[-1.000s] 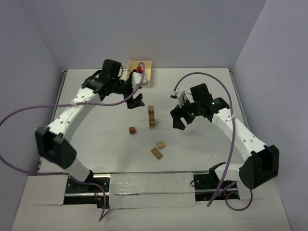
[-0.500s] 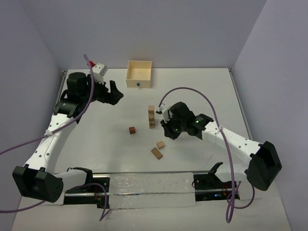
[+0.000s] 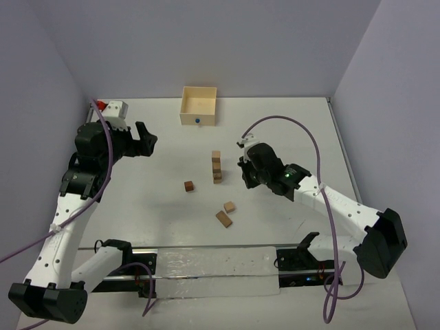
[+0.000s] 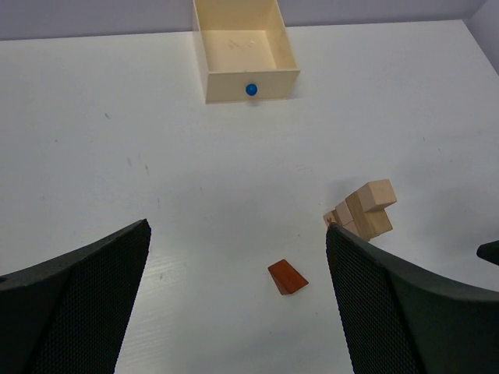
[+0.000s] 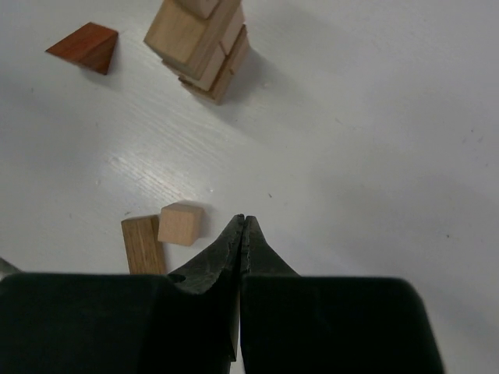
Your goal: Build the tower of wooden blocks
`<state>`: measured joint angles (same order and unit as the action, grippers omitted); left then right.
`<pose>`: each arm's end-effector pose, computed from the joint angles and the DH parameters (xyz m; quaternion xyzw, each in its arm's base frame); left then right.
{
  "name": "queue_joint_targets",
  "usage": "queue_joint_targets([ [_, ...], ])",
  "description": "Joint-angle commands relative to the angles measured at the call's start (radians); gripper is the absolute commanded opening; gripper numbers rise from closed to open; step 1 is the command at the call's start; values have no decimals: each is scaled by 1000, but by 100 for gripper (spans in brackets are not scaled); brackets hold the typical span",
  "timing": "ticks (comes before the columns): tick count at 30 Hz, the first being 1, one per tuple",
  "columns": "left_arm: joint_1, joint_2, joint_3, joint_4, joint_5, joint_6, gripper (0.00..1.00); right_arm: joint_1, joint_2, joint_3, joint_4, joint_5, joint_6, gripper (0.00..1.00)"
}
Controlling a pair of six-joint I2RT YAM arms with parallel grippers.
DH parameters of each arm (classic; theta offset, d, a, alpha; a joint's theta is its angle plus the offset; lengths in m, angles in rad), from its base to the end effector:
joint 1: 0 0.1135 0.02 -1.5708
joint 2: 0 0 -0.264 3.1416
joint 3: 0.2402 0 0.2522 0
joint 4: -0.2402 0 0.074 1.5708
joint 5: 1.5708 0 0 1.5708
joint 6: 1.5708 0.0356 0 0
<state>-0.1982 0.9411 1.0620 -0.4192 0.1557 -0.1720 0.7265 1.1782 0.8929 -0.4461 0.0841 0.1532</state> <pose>0.1997 -0.0457 0.3839 0.0567 0.8012 -0.1705 0.5708 0.1907 0.1654 0.2729 -0.2415 0.8800 0.1386 0.3847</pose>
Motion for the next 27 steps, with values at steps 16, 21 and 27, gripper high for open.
queue_joint_targets([
  [16, 14, -56, -53, 39, -47, -93, 99, 143, 114, -114, 46, -156, 255, 4],
  [21, 14, -55, -69, 53, -41, -78, 99, 176, 155, -117, 57, -167, 259, 26],
  [27, 14, -54, -102, 79, -32, -68, 99, 190, 199, -97, 51, -144, 273, 69],
])
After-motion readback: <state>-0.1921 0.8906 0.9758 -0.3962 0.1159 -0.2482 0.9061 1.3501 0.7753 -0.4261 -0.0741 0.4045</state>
